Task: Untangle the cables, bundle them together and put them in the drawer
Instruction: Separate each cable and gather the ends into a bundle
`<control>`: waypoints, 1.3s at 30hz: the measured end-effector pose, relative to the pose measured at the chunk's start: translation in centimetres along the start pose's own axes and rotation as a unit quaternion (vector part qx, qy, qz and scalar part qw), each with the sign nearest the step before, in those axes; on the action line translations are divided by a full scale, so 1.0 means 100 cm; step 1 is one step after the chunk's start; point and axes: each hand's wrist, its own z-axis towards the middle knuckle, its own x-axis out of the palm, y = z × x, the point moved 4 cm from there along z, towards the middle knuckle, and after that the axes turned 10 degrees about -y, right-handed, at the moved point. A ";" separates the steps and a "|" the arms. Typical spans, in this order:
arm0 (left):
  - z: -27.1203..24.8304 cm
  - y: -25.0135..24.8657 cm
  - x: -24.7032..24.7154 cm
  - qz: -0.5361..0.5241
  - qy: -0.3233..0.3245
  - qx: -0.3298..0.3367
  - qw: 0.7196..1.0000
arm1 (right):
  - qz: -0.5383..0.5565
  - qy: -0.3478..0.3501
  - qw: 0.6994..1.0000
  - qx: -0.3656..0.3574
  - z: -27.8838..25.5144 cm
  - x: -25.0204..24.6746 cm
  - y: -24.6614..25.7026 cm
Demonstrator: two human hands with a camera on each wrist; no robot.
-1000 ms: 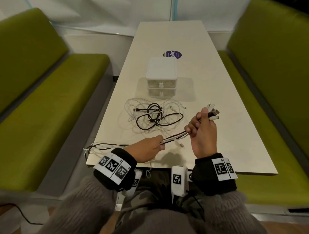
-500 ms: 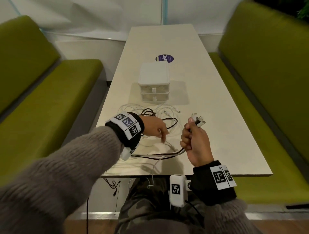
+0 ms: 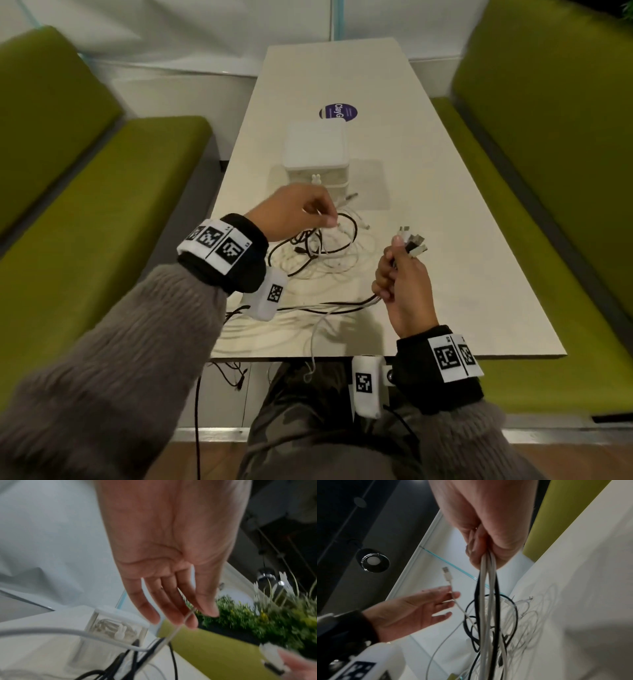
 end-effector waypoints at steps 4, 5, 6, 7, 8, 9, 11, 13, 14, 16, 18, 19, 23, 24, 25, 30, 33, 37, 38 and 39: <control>-0.019 -0.003 -0.016 -0.118 -0.172 -0.043 0.977 | 0.078 -0.016 0.997 0.015 0.003 0.002 0.003; -0.023 -0.005 -0.015 -0.135 -0.198 -0.042 0.970 | 0.093 -0.015 0.995 0.017 0.004 0.004 0.005; -0.026 -0.008 -0.013 -0.154 -0.217 -0.040 0.963 | 0.104 -0.012 0.994 0.016 0.004 0.006 0.007; -0.029 -0.010 -0.009 -0.175 -0.232 -0.038 0.956 | 0.107 -0.005 0.994 0.011 0.004 0.009 0.009; -0.033 -0.012 -0.004 -0.194 -0.245 -0.040 0.949 | 0.101 0.005 0.995 -0.001 0.003 0.012 0.010; -0.037 -0.012 0.004 -0.213 -0.251 -0.045 0.943 | 0.090 0.016 0.996 -0.018 0.002 0.016 0.011; -0.045 -0.012 0.023 -0.226 -0.245 -0.048 0.942 | 0.059 0.036 0.996 -0.055 -0.002 0.021 0.012; -0.053 -0.014 0.042 -0.219 -0.217 -0.049 0.950 | 0.027 0.046 0.996 -0.077 -0.005 0.024 0.010; -0.056 -0.015 0.049 -0.221 -0.205 -0.051 0.952 | 0.013 0.048 0.995 -0.081 -0.006 0.024 0.009; -0.060 -0.018 0.056 -0.223 -0.197 -0.058 0.953 | -0.005 0.055 0.994 -0.095 -0.009 0.025 0.007; -0.060 -0.019 0.056 -0.213 -0.186 -0.064 0.957 | -0.020 0.059 0.991 -0.117 -0.011 0.026 0.009; -0.060 -0.018 0.056 -0.203 -0.173 -0.067 0.961 | -0.029 0.054 0.990 -0.128 -0.011 0.025 0.010; -0.068 0.000 0.058 -0.027 -0.106 -0.060 0.992 | -0.006 0.014 0.990 -0.137 -0.007 0.017 0.017; -0.073 0.009 0.058 0.055 -0.115 -0.064 0.990 | 0.008 0.005 0.991 -0.136 -0.005 0.013 0.019; -0.078 0.017 0.056 0.119 -0.139 -0.071 0.981 | 0.017 -0.005 0.991 -0.135 -0.004 0.011 0.019; -0.089 0.036 0.040 0.054 -0.138 -0.125 0.981 | 0.027 -0.044 0.991 -0.124 -0.005 0.007 0.017; -0.082 0.053 0.035 0.055 -0.107 -0.143 0.982 | 0.049 -0.049 0.989 -0.128 -0.010 0.009 0.020; -0.070 0.079 0.029 0.090 -0.076 -0.158 0.981 | 0.087 -0.076 0.985 -0.131 -0.010 0.004 0.026; -0.067 0.081 0.025 0.089 -0.066 -0.150 0.982 | 0.096 -0.085 0.983 -0.133 -0.010 0.002 0.028; -0.062 0.081 0.022 0.086 -0.054 -0.141 0.985 | 0.104 -0.095 0.981 -0.135 -0.009 0.000 0.029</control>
